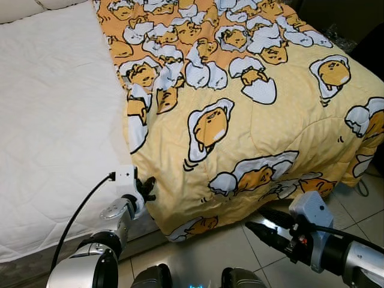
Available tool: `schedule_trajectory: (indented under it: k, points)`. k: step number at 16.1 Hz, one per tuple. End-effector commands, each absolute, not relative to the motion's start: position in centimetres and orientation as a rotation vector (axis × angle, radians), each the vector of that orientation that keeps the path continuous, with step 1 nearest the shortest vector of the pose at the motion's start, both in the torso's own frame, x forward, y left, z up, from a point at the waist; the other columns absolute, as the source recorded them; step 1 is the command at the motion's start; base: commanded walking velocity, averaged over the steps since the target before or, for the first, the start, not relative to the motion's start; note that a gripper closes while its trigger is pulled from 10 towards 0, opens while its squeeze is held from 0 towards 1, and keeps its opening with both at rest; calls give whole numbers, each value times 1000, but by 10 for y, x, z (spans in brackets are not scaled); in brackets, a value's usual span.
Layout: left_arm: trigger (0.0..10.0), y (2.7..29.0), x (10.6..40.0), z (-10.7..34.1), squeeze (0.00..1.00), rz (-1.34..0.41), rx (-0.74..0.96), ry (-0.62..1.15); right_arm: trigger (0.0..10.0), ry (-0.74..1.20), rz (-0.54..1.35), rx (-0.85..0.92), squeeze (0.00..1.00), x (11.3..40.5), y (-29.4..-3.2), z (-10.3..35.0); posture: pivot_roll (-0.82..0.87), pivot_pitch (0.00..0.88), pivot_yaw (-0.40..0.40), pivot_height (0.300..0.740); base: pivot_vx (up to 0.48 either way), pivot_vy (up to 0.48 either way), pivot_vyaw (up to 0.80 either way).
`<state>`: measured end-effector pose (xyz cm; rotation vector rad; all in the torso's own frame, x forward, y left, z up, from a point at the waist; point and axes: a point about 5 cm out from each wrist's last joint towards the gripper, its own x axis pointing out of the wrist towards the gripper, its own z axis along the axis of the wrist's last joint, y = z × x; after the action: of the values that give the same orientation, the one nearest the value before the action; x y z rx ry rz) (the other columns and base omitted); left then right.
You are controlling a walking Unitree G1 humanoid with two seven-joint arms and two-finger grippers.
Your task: Clean up the room
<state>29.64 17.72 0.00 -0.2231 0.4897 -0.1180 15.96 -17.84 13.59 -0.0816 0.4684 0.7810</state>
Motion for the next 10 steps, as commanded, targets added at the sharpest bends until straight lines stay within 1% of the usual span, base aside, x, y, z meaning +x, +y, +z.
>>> schedule_trajectory:
  k: [1,9,10]
  points:
    - [0,178,296,-1,0,-121,-213,506,10000,462,782,-75,0,159,-177,135,-264,141,78,740,0,0,0]
    - [0,184,291,-4,0,-92,-219,506,10000,445,773,-84,0,167,-178,130,-240,100,99,740,0,0,0]
    - [0,182,288,-7,0,-113,-217,505,10000,436,770,-85,0,170,-177,128,-225,78,112,740,0,0,0]
